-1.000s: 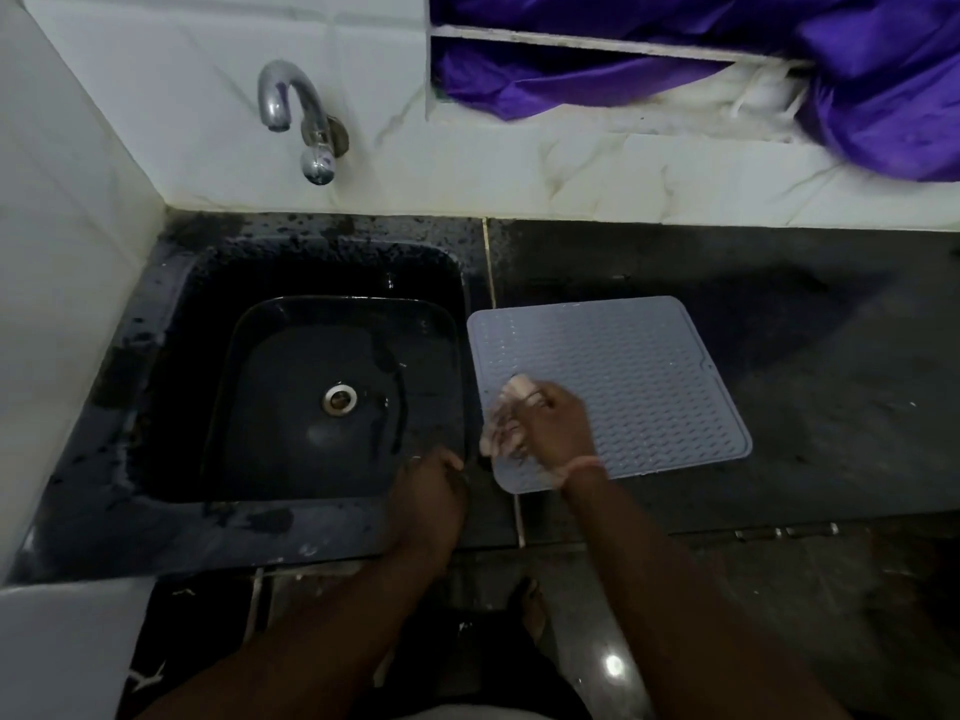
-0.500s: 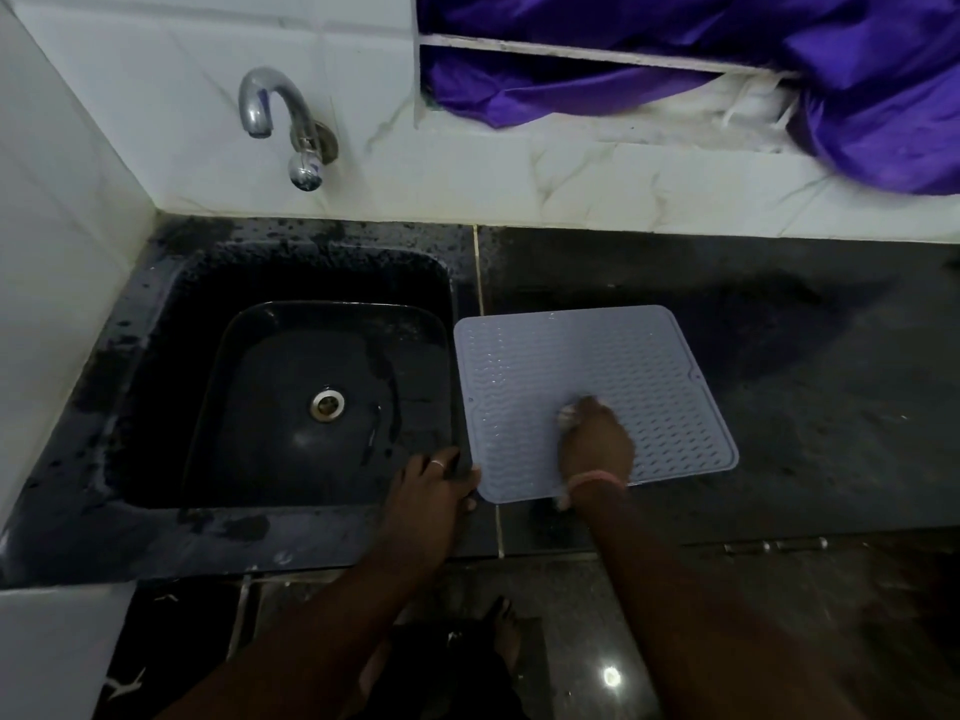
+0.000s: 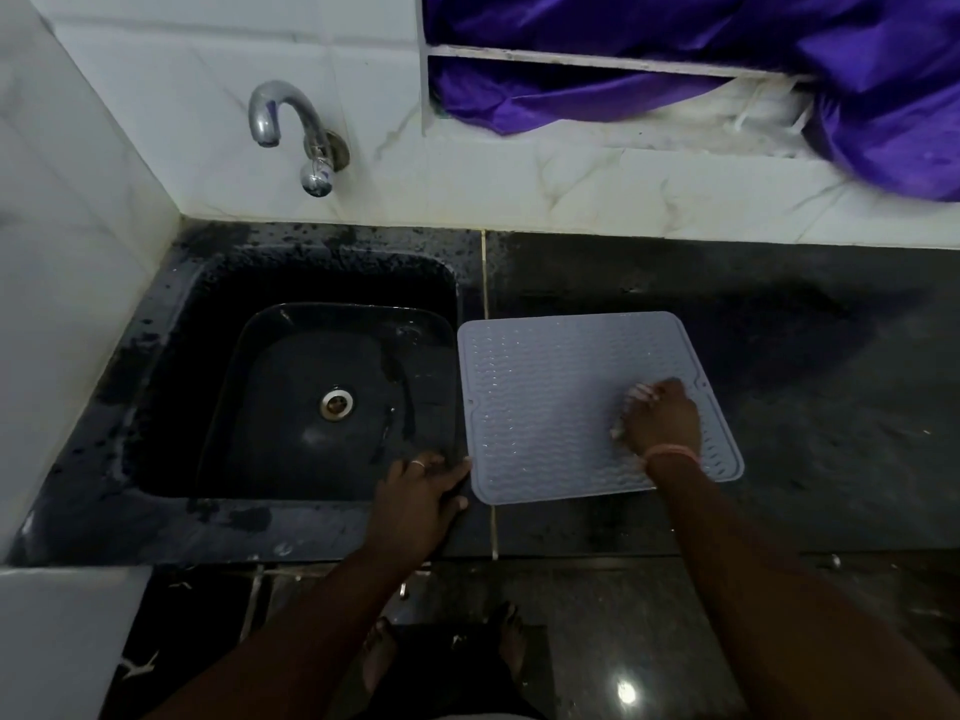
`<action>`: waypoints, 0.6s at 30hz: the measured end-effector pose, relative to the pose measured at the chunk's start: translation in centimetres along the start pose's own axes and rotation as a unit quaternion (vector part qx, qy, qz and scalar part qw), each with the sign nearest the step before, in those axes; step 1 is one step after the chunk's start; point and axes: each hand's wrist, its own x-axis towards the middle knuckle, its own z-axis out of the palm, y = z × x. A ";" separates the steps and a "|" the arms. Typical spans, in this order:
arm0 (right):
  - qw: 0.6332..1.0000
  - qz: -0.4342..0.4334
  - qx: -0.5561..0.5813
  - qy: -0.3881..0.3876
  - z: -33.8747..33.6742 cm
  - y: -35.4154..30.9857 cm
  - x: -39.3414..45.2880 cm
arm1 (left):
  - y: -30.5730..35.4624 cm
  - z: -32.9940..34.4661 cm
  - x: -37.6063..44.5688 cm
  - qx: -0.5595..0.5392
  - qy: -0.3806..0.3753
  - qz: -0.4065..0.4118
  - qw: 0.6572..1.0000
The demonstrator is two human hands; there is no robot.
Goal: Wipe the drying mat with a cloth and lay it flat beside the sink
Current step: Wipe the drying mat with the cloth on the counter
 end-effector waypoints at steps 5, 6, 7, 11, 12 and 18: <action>0.992 -0.036 -0.113 0.039 3.9 0.0 -2.3 | 1.9 -0.8 -1.1 0.085 -0.017 0.003 0.996; 0.990 -0.061 -0.111 0.062 4.9 -1.0 -3.7 | 2.0 -0.8 -1.0 0.089 -0.019 0.003 0.996; 0.988 -0.090 -0.102 0.067 5.9 -2.6 -5.7 | 2.1 -0.9 -0.7 0.087 -0.023 0.003 0.996; 0.966 -0.240 -0.021 -0.092 11.1 -9.3 -13.9 | 1.5 -1.0 -0.4 0.042 0.032 0.023 0.998; 0.960 -0.238 0.030 -0.143 11.5 -10.4 -14.6 | 0.8 -0.6 -0.5 0.038 0.068 0.039 0.996; 0.979 -0.130 0.151 -0.049 5.0 -7.5 -6.6 | -2.4 0.3 -0.1 -0.026 0.048 -0.052 0.997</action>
